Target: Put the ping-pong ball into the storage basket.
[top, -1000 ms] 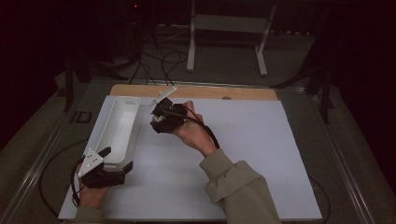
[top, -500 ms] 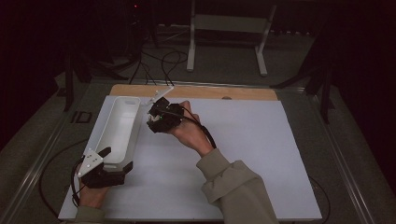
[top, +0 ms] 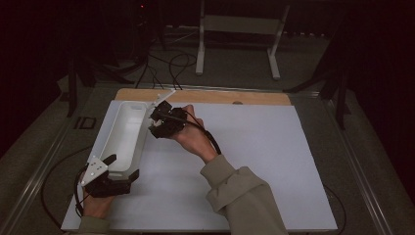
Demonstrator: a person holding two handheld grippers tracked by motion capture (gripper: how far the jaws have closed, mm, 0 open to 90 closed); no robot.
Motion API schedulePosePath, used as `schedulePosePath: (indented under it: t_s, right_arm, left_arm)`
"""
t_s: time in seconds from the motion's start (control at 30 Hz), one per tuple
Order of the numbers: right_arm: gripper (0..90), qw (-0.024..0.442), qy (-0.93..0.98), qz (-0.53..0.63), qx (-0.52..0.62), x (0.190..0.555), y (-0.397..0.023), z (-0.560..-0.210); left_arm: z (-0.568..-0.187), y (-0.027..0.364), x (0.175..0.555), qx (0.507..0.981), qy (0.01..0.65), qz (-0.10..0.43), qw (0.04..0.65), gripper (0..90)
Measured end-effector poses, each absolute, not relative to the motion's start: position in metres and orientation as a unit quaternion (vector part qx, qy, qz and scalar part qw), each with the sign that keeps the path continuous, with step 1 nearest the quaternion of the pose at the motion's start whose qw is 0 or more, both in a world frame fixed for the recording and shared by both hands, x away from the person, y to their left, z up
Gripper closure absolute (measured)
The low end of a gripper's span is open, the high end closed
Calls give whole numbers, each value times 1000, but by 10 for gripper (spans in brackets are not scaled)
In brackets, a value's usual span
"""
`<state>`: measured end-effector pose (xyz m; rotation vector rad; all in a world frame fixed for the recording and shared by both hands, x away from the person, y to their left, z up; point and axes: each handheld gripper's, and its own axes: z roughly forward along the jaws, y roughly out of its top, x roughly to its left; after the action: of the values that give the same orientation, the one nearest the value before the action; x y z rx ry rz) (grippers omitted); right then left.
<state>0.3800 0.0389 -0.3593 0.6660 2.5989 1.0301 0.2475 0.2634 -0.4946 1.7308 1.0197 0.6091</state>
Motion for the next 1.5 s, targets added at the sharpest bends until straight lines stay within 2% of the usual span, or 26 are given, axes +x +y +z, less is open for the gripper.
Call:
schedulePosePath:
  t_s: [1.5]
  right_arm:
    - [506,124,890,378,224,384,77,-366]
  left_arm:
    - [-495,263,248,715,423,252,496,0]
